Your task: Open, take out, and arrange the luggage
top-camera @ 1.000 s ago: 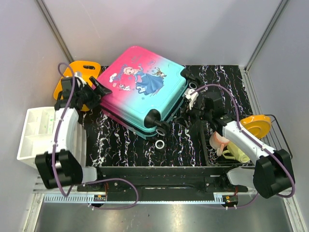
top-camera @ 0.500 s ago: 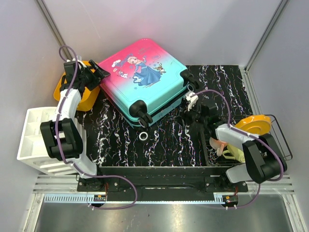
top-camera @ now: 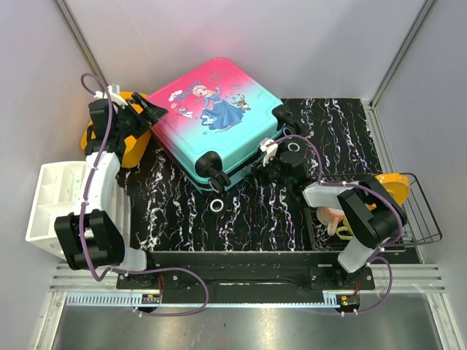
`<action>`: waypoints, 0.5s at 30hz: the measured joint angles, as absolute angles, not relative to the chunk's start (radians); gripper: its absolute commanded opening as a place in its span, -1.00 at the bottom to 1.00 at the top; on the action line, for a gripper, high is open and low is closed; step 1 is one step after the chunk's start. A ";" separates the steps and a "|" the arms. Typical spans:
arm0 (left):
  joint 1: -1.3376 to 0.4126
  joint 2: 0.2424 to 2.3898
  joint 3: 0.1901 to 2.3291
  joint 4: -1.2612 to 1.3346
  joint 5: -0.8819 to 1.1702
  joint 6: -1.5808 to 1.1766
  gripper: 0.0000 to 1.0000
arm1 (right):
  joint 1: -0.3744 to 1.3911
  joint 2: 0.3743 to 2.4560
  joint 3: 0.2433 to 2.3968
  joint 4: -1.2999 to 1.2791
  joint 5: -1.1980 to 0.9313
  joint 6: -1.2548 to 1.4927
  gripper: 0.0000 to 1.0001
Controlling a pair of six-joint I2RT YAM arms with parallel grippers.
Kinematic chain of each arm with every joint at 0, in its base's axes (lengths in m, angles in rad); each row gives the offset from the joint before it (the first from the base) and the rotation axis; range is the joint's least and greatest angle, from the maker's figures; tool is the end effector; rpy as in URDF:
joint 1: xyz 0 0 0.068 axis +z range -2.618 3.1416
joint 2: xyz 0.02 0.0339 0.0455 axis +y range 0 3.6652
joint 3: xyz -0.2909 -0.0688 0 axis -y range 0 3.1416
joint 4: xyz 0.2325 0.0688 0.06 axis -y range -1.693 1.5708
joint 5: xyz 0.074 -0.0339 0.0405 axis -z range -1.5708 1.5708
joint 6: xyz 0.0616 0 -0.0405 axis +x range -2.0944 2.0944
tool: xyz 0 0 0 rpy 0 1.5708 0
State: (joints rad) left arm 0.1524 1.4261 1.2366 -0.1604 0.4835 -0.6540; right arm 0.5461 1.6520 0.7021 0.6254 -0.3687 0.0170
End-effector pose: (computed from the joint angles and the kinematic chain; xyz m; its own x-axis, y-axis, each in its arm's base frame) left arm 0.3389 0.0231 0.3724 -0.4498 -0.6140 -0.6486 0.0298 0.7155 -0.6980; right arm 0.2895 0.2019 0.2073 -0.2856 -0.1550 -0.9457 -0.7716 0.6224 0.1310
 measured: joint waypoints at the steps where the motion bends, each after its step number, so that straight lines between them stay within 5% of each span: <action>1: 0.152 1.418 1.225 -0.157 0.486 -0.656 0.82 | 0.552 1.666 0.712 0.633 -0.360 0.020 0.25; 9: 0.163 1.383 1.103 -0.165 0.493 -0.676 0.81 | 0.589 1.729 0.766 0.662 -0.323 0.040 -0.03; 15: 0.165 1.361 1.093 -0.174 0.513 -0.670 0.80 | 0.591 1.743 0.769 0.663 -0.299 0.036 -0.69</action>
